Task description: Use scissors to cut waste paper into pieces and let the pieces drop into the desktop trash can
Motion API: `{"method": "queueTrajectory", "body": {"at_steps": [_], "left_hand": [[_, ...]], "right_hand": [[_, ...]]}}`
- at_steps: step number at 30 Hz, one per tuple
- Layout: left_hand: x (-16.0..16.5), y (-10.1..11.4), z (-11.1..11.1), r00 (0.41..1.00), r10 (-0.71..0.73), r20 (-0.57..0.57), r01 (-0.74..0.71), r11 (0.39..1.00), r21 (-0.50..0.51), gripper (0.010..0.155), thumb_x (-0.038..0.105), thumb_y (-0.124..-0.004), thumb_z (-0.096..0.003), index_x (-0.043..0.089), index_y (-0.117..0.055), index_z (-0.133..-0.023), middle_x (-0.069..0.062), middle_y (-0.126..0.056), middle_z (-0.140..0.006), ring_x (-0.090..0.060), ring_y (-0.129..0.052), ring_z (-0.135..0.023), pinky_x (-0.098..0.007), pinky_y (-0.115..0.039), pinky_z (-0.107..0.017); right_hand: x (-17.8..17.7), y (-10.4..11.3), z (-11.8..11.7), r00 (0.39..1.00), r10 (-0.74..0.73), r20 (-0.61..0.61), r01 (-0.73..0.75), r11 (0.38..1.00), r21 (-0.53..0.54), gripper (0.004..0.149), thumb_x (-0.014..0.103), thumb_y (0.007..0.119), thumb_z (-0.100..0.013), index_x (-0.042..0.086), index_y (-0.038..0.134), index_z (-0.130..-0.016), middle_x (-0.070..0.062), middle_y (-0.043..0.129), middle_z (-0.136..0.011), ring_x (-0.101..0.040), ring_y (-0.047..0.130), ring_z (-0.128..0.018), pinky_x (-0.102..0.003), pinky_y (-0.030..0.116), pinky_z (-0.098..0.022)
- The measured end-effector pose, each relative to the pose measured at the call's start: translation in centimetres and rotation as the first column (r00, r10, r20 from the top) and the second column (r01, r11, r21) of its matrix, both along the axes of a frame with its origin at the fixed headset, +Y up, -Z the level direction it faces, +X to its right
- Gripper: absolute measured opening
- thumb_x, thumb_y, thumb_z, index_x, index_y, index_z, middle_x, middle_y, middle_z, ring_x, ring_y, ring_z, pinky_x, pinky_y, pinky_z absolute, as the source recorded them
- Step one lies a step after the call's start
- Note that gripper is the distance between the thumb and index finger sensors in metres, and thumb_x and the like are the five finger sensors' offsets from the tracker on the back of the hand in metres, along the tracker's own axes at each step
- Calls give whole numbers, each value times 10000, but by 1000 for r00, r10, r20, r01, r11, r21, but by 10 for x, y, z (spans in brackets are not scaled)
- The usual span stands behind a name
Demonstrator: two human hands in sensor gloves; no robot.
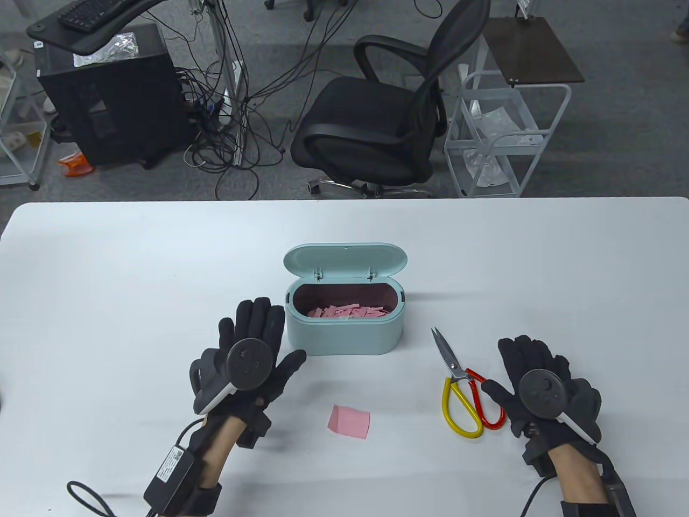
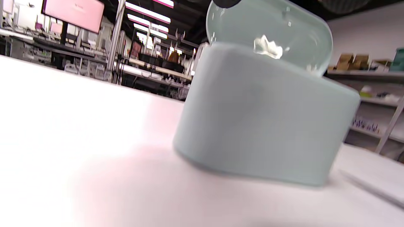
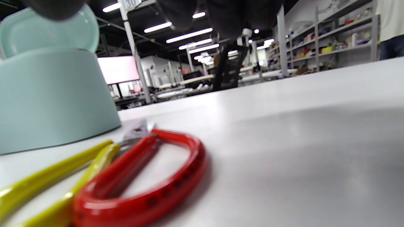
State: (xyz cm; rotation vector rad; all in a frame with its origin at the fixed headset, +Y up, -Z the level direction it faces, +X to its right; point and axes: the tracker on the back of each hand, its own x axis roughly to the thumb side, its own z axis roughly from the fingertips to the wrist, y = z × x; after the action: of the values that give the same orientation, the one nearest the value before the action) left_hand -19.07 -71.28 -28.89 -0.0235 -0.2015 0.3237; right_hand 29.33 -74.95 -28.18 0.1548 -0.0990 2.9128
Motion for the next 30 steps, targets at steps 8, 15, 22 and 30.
{"method": "queueTrajectory", "body": {"at_steps": [8, 15, 22, 30], "left_hand": [[-12, -26, 13, 999, -42, -4, 42, 999, -27, 899, 713, -559, -457, 203, -323, -1159, -70, -257, -1260, -381, -204, -1150, -632, -226, -777], [-8, -29, 9, 999, -50, 14, 50, 998, -46, 896, 710, -560, -457, 199, -334, -1157, -73, -277, -1258, -386, -225, -1150, -630, -234, -778], [-3, -27, 9, 998, -45, 41, 46, 998, -38, 889, 705, -564, -458, 198, -350, -1156, -78, -300, -1257, -396, -248, -1148, -632, -246, -778], [1, -27, 12, 997, -54, 62, 57, 997, -46, 874, 697, -570, -460, 199, -379, -1153, -84, -364, -1252, -408, -310, -1144, -639, -269, -776]], "right_hand": [[-4, -5, 1, 1000, 25, 9, -25, 1000, -5, 839, 704, 547, -389, 231, 426, -1072, -174, 481, -1152, -474, 485, -1025, -705, 423, -712], [-26, 6, 1, 992, 127, 3, -127, 992, -23, 835, 706, 596, -385, 218, 499, -1055, -172, 530, -1133, -470, 547, -1000, -660, 515, -706], [-66, 13, 7, 934, 348, 79, -324, 919, -225, 779, 682, 663, -378, 210, 628, -997, -110, 750, -1002, -401, 797, -836, -557, 694, -639], [-97, -20, -14, 804, 577, 146, -474, 769, -428, 744, 620, 714, -387, 150, 642, -959, -95, 822, -886, -290, 937, -657, -440, 832, -498]]}}
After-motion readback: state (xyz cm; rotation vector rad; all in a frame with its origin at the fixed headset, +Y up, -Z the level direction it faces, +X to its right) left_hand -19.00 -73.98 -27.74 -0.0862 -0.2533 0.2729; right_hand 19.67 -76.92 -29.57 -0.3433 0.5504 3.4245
